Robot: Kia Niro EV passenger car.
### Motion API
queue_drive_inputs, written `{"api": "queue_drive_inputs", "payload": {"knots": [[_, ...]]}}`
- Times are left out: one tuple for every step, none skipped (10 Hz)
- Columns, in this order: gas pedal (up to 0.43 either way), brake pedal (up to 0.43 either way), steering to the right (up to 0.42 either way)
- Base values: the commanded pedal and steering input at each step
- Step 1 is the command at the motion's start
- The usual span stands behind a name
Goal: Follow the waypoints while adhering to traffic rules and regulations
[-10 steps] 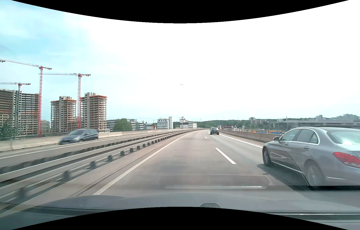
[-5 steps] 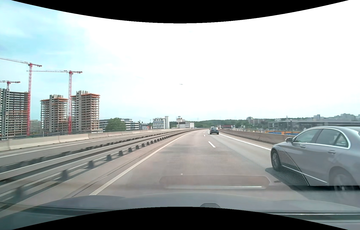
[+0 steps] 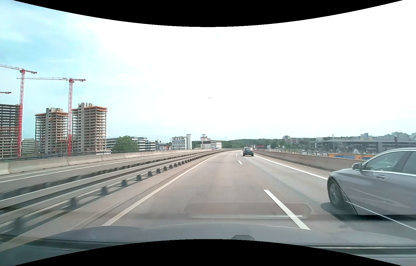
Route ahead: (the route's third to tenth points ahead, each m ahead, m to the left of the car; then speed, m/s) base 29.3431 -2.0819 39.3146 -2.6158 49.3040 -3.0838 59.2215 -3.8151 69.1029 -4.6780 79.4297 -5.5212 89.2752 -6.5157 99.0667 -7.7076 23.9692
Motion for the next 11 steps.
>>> {"api": "queue_drive_inputs", "payload": {"knots": [[0.079,0.0,0.002],[0.079,0.0,0.002],[0.079,0.0,0.002],[0.079,0.0,0.003],[0.079,0.0,0.003],[0.079,0.0,0.003],[0.079,0.0,0.003],[0.079,0.0,0.004],[0.079,0.0,0.004],[0.079,0.0,0.005],[0.079,0.0,0.005]]}}
